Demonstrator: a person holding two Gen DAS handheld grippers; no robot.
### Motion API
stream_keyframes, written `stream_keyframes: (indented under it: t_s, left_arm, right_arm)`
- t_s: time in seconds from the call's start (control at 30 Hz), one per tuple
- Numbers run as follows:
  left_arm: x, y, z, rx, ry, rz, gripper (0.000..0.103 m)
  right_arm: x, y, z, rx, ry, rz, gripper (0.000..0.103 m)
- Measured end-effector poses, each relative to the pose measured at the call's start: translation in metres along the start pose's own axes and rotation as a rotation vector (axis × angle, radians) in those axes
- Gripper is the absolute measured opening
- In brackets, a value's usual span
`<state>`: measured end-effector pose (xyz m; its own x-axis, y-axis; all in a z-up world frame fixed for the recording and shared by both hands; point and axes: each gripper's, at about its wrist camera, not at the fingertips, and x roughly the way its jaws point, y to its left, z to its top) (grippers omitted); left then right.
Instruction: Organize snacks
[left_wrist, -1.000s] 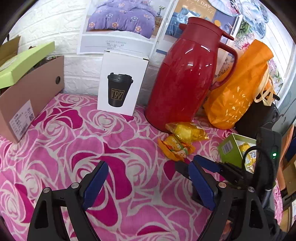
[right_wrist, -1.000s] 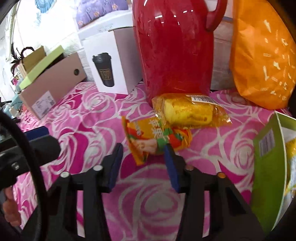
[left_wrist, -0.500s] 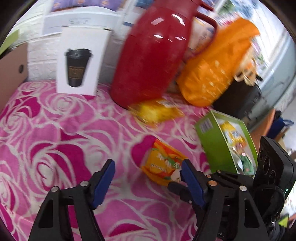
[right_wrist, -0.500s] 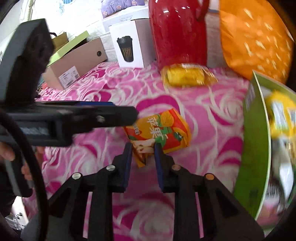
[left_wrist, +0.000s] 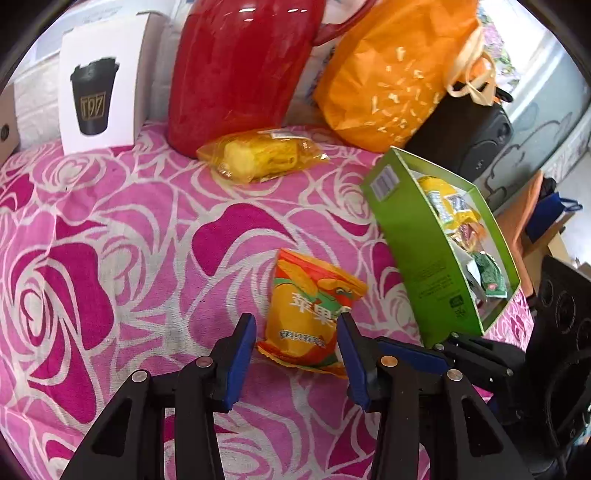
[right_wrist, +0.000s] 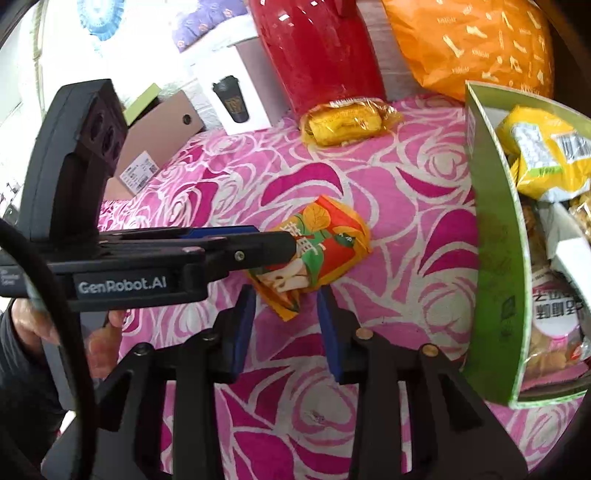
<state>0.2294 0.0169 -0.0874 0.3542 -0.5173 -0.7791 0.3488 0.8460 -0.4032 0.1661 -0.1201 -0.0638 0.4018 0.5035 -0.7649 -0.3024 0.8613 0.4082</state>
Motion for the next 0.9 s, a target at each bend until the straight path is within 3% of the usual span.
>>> stream_keyframes:
  t_s: [0.13, 0.2, 0.4, 0.63, 0.9]
  left_arm:
    - [0.005, 0.003, 0.000, -0.018, 0.020, -0.003, 0.046]
    - [0.010, 0.001, -0.001, -0.008, 0.035, -0.006, 0.037]
    - [0.007, -0.003, -0.008, -0.031, 0.016, -0.007, 0.028]
    - [-0.026, -0.025, -0.012, -0.016, -0.051, -0.022, 0.027]
    - [-0.061, -0.091, 0.007, 0.094, -0.160, -0.064, 0.025]
  right_arm:
    - [0.008, -0.001, 0.001, 0.001, 0.001, 0.003, 0.037]
    - [0.008, -0.001, 0.000, -0.007, -0.007, 0.009, 0.035]
    - [-0.007, 0.010, -0.007, -0.065, -0.035, -0.001, 0.028]
    - [-0.063, 0.015, -0.007, -0.073, -0.170, -0.003, 0.028]
    - [-0.130, -0.016, -0.010, -0.023, -0.320, -0.070, 0.028]
